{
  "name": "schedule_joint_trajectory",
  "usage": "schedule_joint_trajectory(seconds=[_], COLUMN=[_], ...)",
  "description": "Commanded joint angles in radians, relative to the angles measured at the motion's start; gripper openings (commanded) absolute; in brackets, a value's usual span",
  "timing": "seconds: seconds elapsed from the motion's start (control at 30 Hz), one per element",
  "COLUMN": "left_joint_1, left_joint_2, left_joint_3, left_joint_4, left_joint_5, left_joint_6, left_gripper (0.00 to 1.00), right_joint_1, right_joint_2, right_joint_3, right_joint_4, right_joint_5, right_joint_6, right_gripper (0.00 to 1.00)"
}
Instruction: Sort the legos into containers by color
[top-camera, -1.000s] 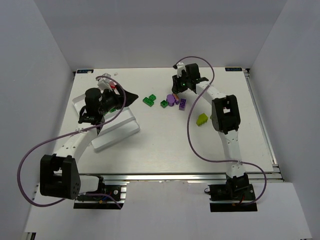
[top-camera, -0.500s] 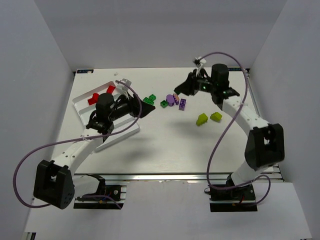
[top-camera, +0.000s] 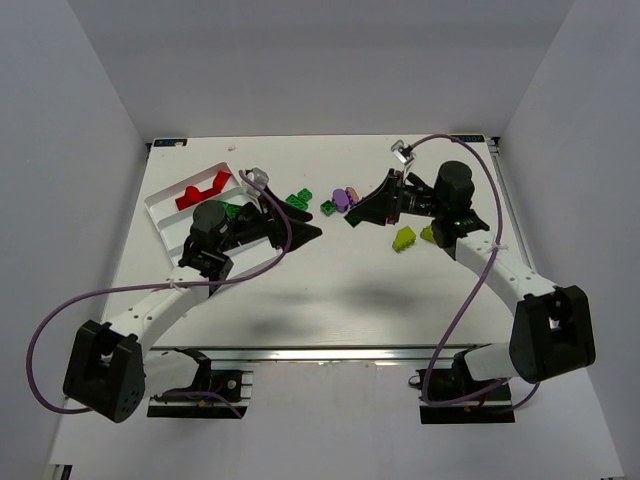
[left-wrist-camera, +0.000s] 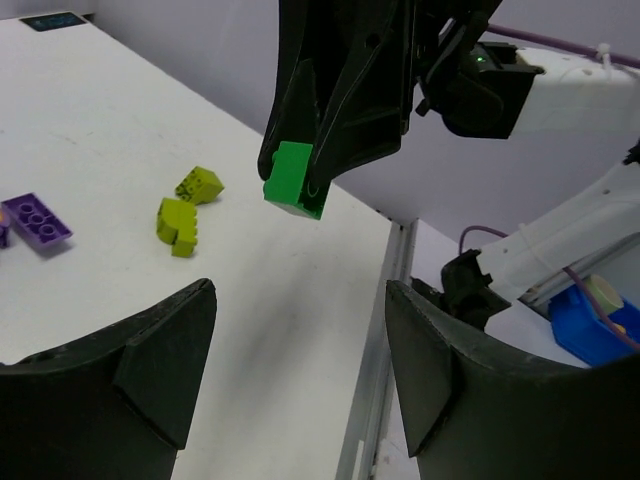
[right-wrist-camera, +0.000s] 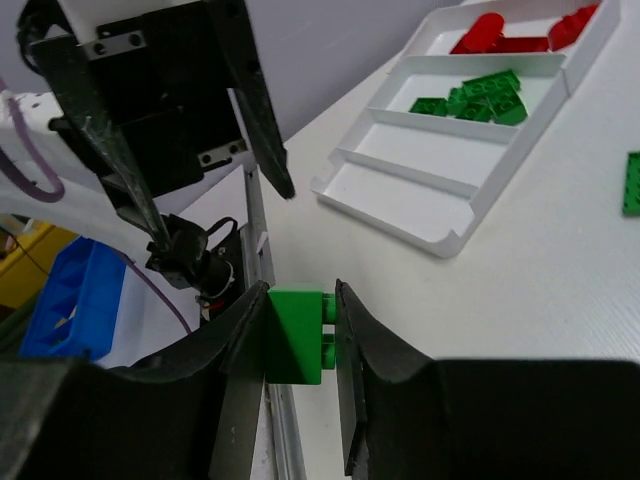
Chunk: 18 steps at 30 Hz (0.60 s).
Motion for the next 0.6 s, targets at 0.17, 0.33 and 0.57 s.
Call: schedule_joint_trajectory(seconds=[0.17,0.33,0.57], left_joint_1=[-0.033,-0.055,-0.075], left_joint_2=[0.036,0.029,0.035], left_joint_3=[-0.008,-0.011,-0.008], left_joint_4=[0.131,0.157,0.157], left_joint_5=[0.106,0.145,0.163], left_joint_6=[-0.095,-0.107,-0.109], left_gripper=[0.78,0.77,0.77], right_joint_1=[0.149,0.222,0.234], right_joint_2=[-0.021,-0.024,-0.029], right_joint_3=[0.027,0.052,0.045], right_joint_4=[0.103,0.066,0.077], right_joint_5=[-0.001,0.039,0.042], right_joint_6=[-0.03,-0.106,-0.125], right_gripper=[0.0,0.0,0.0])
